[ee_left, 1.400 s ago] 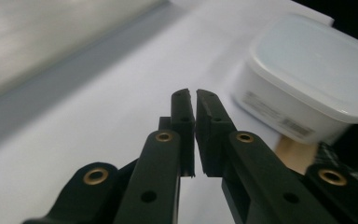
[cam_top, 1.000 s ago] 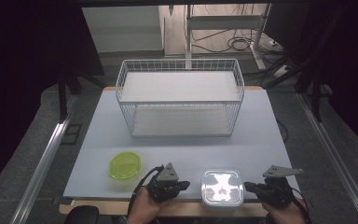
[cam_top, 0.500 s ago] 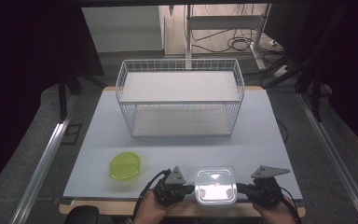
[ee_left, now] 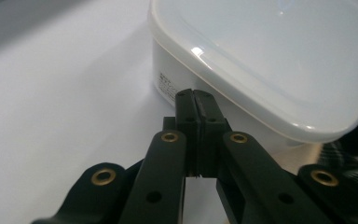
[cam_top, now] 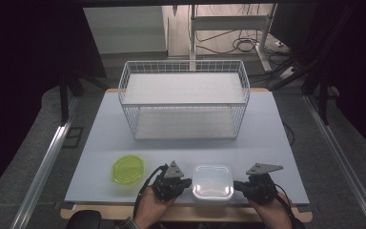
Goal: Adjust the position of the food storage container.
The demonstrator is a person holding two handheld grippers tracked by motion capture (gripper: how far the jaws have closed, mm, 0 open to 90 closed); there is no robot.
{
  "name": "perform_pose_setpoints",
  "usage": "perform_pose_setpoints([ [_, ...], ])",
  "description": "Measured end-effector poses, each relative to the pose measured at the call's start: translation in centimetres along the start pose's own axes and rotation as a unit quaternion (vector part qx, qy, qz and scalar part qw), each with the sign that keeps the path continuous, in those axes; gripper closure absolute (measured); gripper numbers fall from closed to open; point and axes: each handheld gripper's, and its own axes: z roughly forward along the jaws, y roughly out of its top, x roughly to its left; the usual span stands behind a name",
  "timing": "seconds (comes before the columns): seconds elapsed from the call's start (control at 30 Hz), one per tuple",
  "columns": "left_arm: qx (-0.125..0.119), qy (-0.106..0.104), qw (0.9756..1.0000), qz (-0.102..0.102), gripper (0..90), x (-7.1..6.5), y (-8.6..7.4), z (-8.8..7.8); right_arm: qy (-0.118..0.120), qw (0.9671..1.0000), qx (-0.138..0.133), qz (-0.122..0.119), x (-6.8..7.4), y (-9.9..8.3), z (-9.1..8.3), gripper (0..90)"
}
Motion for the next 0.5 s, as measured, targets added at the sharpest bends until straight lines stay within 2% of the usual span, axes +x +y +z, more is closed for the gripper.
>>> perform_pose_setpoints([
  [0.07, -0.001, 0.01, 0.9999, -0.008, 89.9, 0.6, 0.0, -0.1, 0.003, 1.0, -0.002, -0.004, 0.0, 0.6, 0.7, 90.0],
  [0.27, 0.002, 0.029, 0.9994, -0.016, 89.9, 1.7, 0.1, -0.5, -0.001, 0.9998, -0.003, -0.017, -0.1, 2.1, 2.1, 90.0],
  [0.5, 0.006, 0.045, 0.9986, -0.026, 89.9, 2.7, 0.2, -0.7, 0.006, 0.9998, -0.007, -0.016, -0.3, 3.4, 3.4, 90.0],
])
